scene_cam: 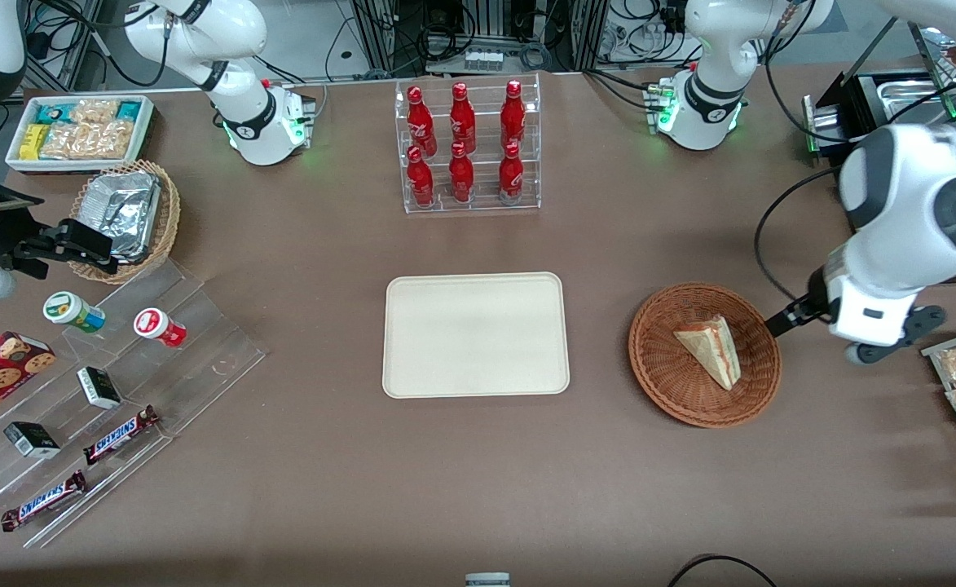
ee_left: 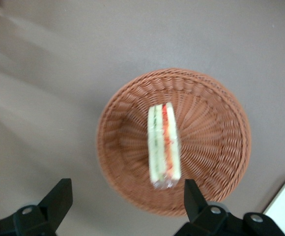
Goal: Place sandwich from basket to tray
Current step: 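Move the left gripper over the basket and lower onto the sandwich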
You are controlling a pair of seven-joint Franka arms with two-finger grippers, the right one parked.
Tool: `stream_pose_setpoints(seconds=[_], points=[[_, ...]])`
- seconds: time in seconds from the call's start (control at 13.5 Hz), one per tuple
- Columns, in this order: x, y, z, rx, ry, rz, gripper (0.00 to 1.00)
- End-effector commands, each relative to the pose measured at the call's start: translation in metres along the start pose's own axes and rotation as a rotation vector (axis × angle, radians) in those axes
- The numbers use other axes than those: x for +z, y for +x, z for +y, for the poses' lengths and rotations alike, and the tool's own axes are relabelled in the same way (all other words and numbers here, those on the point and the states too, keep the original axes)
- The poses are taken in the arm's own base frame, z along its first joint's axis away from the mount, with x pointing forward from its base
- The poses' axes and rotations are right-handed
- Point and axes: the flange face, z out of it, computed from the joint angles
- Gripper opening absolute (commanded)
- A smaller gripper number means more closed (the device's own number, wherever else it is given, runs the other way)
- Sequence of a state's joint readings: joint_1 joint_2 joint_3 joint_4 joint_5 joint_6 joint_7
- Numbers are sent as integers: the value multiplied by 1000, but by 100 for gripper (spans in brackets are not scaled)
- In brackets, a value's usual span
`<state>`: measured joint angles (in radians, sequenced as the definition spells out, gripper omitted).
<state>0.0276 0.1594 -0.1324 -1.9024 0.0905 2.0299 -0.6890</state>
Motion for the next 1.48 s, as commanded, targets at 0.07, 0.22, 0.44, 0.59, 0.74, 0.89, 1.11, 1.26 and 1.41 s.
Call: stream_pose_setpoints(seconds=[0.07,0.22,0.44,0.59,0.74,0.89,1.11,1.26,1.41], points=[[71,-33,10,-100,-57,44,100],[95,-42,8,-95,-79,58,100],[110,-44,10,-94,-78,49,100],[113,-46,16,-92,-87,54,100],[121,-52,26,-99,-98,57,100],[127,-53,29,-95,-98,55,100],[144,-53,31,-93,-102,52,97],[148,-53,32,-91,-97,49,55],[153,-54,32,-83,-87,44,25]])
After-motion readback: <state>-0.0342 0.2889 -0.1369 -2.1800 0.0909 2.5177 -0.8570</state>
